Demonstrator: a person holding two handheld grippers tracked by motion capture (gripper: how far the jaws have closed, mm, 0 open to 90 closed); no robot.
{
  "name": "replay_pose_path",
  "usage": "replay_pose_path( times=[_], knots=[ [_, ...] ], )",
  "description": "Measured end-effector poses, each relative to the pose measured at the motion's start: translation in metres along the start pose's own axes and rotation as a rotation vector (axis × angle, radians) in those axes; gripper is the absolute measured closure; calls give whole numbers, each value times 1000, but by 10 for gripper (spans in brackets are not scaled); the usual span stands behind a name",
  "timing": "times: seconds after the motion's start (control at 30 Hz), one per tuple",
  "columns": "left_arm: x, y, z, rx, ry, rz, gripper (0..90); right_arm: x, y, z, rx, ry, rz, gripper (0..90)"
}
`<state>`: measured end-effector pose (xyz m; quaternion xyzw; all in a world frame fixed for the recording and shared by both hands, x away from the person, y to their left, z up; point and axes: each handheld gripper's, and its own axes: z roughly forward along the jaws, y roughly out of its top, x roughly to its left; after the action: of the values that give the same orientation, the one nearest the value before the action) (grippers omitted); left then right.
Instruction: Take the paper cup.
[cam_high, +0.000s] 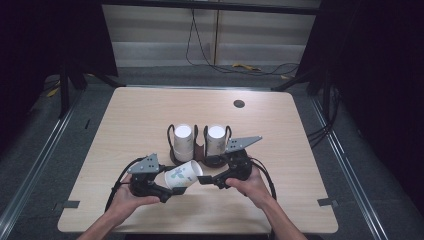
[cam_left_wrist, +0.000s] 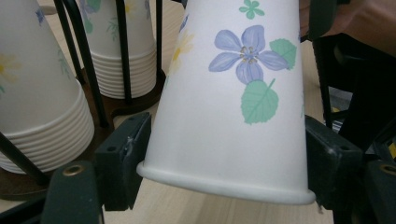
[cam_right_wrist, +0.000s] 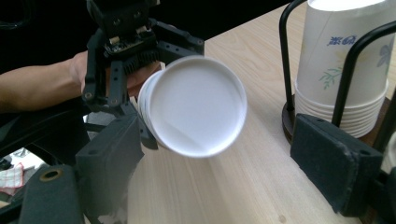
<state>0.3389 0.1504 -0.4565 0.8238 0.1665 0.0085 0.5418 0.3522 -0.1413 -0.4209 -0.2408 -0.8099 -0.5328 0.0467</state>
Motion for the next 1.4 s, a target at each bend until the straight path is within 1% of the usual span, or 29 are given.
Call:
replay_pose_path(
  times=[0.1,0.2,0.23,0.3,0.4,0.43,0.47,0.53,0.6,0.67,0.7,0.73,0.9,0.97,1.07,1.2,1.3,1.33,1.4],
  knots=[
    [1,3,-1,12,4,14,254,0,0,0,15,0,-5,167],
    [2,3,-2,16,-4,10,255,1,0,2,52,-6,-24,169],
    [3,3,-1,24,-8,8,255,1,0,3,61,-2,-29,170],
    [4,1,1,40,-19,1,254,1,1,6,90,-10,-42,171],
    [6,2,2,39,-27,-7,255,1,4,9,126,-8,-62,178],
    [6,2,3,56,-29,-6,256,1,5,10,135,-6,-67,181],
    [6,3,4,80,-27,3,257,1,6,11,151,3,-73,186],
    [6,5,6,110,-25,26,257,1,8,11,174,-1,-85,187],
    [6,7,7,115,-30,25,257,1,10,12,194,1,-96,198],
    [7,7,10,119,-45,2,255,2,10,12,223,-6,-115,209],
    [6,6,12,128,-54,4,255,2,9,13,236,-12,-120,208],
    [5,6,13,137,-52,13,256,2,8,15,256,-15,-122,206],
    [3,3,18,190,-41,43,256,2,1,19,294,-11,-125,208],
    [3,2,19,220,-37,41,256,2,0,19,312,-12,-132,208],
    [2,1,21,238,-29,54,257,2,-1,19,329,-8,-132,208],
    [-1,0,23,249,-35,65,259,3,0,23,378,-4,-141,206],
    [-3,-1,25,269,-38,81,261,4,1,26,412,8,-154,206],
    [-3,-1,26,285,-37,87,262,4,2,27,422,9,-156,207],
    [-4,-1,27,296,-39,93,263,4,4,29,433,13,-169,209]
  ],
)
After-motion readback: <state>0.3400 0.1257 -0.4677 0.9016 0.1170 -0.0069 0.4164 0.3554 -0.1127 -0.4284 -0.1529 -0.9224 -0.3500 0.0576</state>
